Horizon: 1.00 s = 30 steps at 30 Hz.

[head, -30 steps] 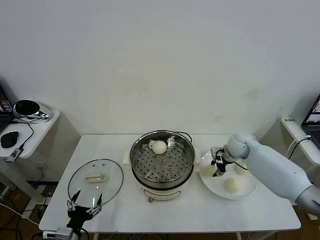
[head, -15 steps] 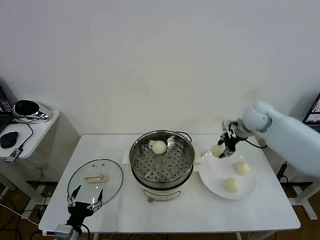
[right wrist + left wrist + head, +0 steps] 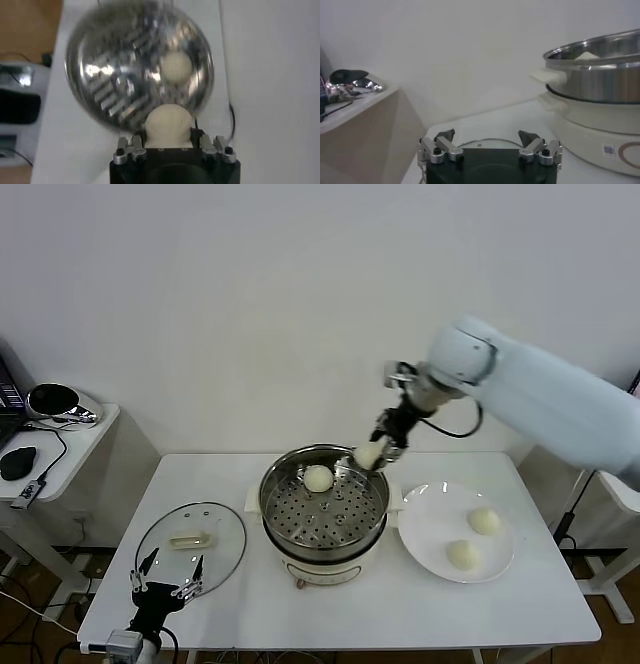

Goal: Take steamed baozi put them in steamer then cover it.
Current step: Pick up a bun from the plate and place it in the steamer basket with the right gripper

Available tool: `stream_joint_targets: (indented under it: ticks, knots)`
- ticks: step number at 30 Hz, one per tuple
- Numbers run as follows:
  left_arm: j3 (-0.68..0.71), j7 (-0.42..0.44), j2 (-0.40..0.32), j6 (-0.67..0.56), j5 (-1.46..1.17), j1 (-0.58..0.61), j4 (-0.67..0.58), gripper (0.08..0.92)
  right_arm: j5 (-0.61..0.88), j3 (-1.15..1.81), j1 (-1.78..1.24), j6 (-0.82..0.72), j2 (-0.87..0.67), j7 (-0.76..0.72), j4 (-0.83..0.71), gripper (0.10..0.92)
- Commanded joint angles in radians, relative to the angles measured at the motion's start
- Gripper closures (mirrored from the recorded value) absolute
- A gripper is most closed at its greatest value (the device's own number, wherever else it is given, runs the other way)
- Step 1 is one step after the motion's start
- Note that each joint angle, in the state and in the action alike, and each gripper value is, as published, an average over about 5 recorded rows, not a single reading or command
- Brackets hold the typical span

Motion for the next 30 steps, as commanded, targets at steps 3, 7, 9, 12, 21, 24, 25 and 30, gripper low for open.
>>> stream_joint_targets:
  ticks: [3,7,9,12,21,24,25,30]
  knots:
    - [-0.001,-0.001,-0.018,0.001,0.003,0.001,-0.013,0.177,0.07,-0.078,0.001,-0.059,0.312,0.011,-0.124,0.474]
    - [-0.006,-0.002,-0.016,0.001,0.0,-0.001,-0.012,0.177,0.037,-0.108,-0.046,-0.058,0.355,0.021,-0.155,0.474]
    - [-0.006,-0.002,-0.016,0.002,-0.002,-0.004,-0.012,0.177,0.024,-0.117,-0.062,-0.056,0.369,0.025,-0.173,0.474]
    - [0.0,-0.002,-0.017,0.002,-0.003,-0.007,-0.01,0.177,0.007,-0.126,-0.083,-0.055,0.381,0.033,-0.203,0.474]
    - [0.017,0.001,-0.031,0.008,-0.012,-0.02,-0.011,0.177,-0.026,-0.141,-0.118,-0.059,0.382,0.058,-0.216,0.474]
    - [0.018,0.001,-0.031,0.007,-0.014,-0.02,-0.01,0.177,-0.048,-0.141,-0.126,-0.057,0.382,0.059,-0.225,0.474]
    - [0.018,0.001,-0.032,0.007,-0.015,-0.02,-0.009,0.177,-0.055,-0.14,-0.128,-0.056,0.383,0.06,-0.23,0.474]
    - [0.018,0.001,-0.031,0.007,-0.017,-0.02,-0.009,0.177,-0.089,-0.13,-0.136,-0.051,0.396,0.068,-0.256,0.474]
